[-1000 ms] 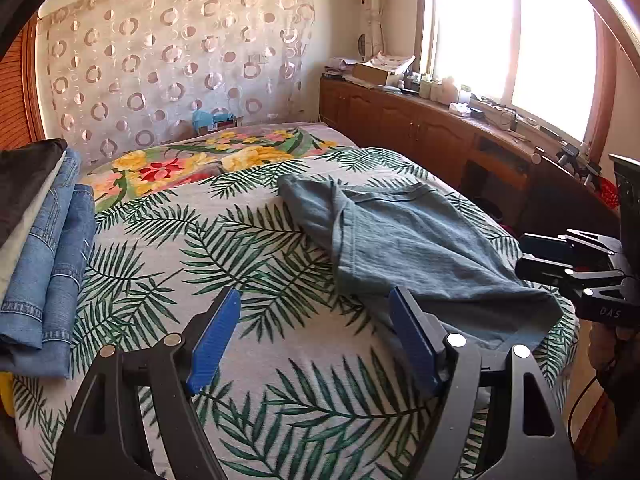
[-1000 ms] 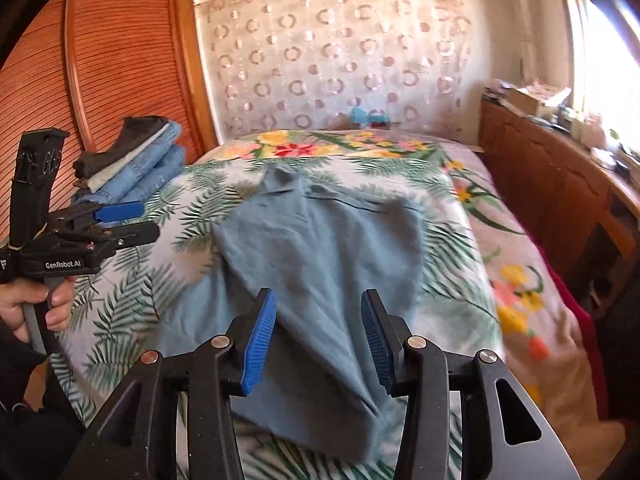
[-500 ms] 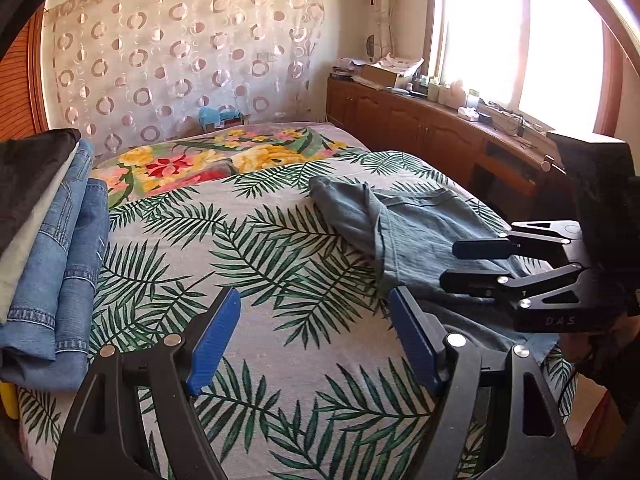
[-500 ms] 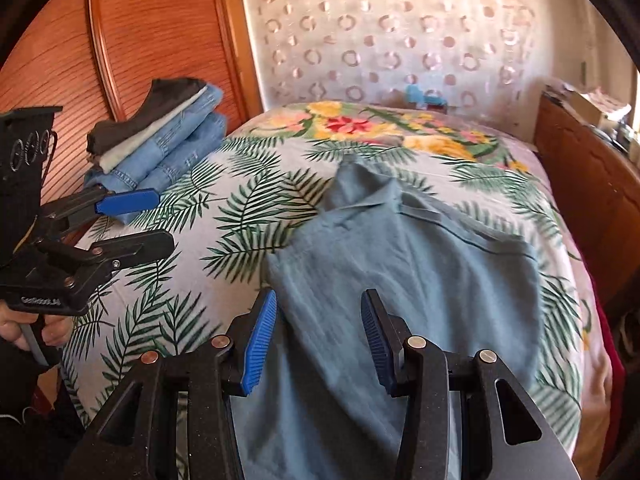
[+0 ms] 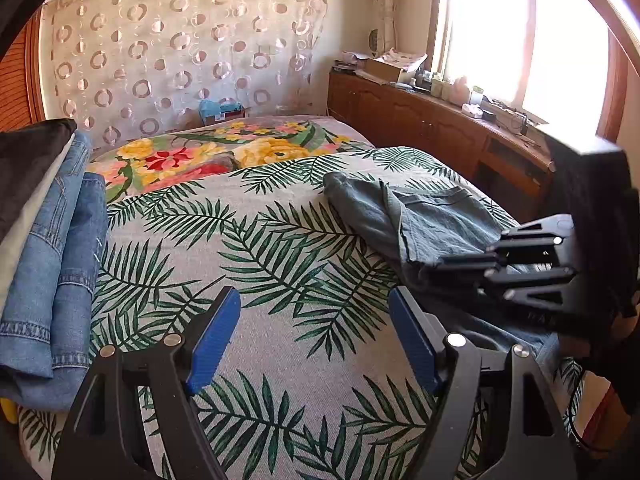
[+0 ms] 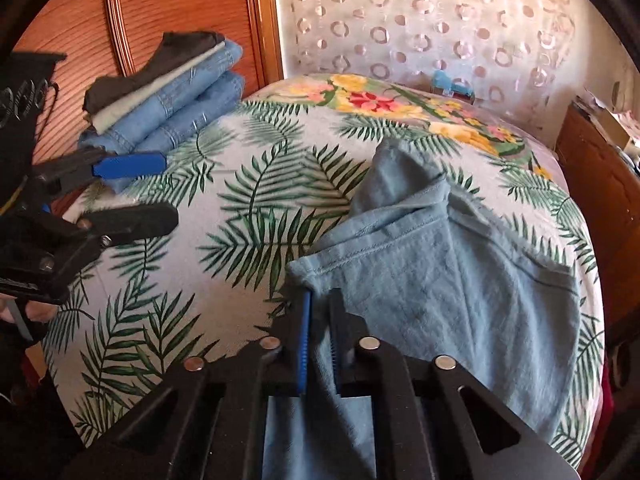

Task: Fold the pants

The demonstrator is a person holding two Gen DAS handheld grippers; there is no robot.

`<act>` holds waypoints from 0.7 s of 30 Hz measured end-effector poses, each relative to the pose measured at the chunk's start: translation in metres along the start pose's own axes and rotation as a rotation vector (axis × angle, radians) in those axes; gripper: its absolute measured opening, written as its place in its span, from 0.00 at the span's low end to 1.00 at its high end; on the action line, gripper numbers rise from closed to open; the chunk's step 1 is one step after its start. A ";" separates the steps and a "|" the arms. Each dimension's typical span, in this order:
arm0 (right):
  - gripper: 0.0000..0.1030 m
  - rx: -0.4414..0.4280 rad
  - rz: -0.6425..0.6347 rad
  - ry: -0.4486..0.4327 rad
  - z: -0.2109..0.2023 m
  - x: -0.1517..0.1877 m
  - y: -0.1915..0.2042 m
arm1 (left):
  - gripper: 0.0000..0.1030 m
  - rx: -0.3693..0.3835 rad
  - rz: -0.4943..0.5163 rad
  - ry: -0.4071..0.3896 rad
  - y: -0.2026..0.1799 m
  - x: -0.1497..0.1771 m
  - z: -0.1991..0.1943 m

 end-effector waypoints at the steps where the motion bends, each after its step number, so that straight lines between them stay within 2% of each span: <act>1: 0.05 0.007 0.004 -0.013 -0.004 -0.002 -0.003 | 0.75 0.003 0.007 0.003 -0.002 -0.001 0.002; 5: 0.04 0.059 0.051 -0.072 -0.022 -0.002 -0.020 | 0.75 0.008 0.040 0.010 -0.012 -0.009 0.009; 9: 0.04 0.096 0.078 -0.094 -0.032 0.001 -0.037 | 0.75 0.030 0.058 0.015 -0.025 -0.019 0.017; 12: 0.04 0.106 0.100 -0.100 -0.036 0.009 -0.050 | 0.75 0.037 0.067 0.023 -0.034 -0.025 0.026; 21: 0.04 0.206 0.155 -0.073 -0.040 0.029 -0.090 | 0.75 0.048 0.077 0.053 -0.055 -0.040 0.058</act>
Point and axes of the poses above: each gripper's, at about its wrist camera, not at the fingertips, and z roughly the way its jaws point, y to its left, x to its underside, the point moved 4 cm from there along z, roughly the way its jaws point, and after that the axes turned 13 degrees about -z, right-handed, at the moved point
